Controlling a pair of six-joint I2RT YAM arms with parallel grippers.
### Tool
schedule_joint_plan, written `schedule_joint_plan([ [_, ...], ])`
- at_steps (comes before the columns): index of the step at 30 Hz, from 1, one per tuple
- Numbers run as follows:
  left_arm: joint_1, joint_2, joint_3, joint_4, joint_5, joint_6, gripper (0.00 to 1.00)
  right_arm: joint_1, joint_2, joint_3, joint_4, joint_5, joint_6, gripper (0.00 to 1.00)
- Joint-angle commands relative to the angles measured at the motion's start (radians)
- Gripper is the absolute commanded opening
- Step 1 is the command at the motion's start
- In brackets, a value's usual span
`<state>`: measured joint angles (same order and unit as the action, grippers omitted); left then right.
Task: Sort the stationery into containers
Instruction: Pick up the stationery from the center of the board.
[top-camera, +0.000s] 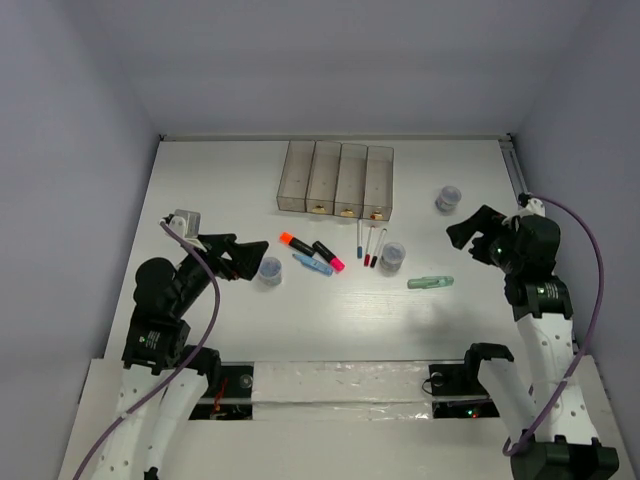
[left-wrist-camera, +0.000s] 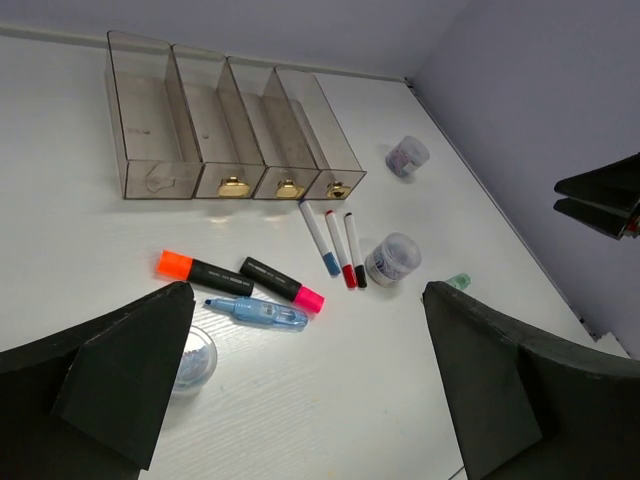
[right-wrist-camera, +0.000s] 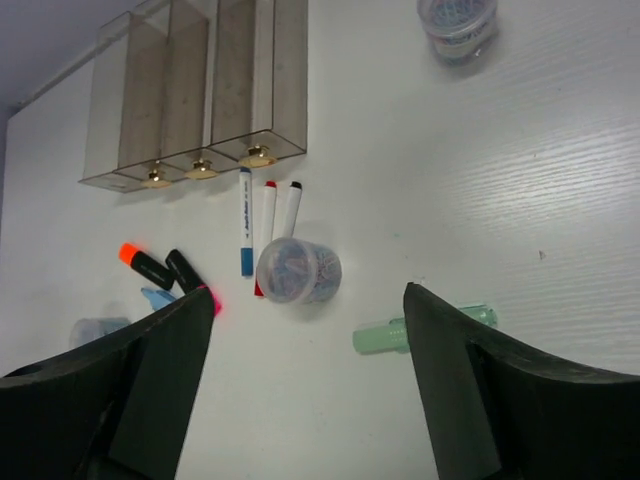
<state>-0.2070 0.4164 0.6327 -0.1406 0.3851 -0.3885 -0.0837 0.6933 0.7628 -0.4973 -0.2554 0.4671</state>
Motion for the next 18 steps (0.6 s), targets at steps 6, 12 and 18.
schedule_joint_plan([
  [6,0.006,-0.013,0.004,0.041,0.009,0.0,0.99,-0.001,0.168,0.036,0.141,0.126,-0.01,0.21],
  [12,0.006,-0.01,0.002,0.029,-0.029,-0.016,0.99,-0.001,0.388,0.11,0.215,0.277,-0.03,0.54],
  [18,0.006,0.019,-0.001,0.03,-0.02,-0.018,0.99,-0.001,0.711,0.233,0.296,0.363,-0.045,0.89],
])
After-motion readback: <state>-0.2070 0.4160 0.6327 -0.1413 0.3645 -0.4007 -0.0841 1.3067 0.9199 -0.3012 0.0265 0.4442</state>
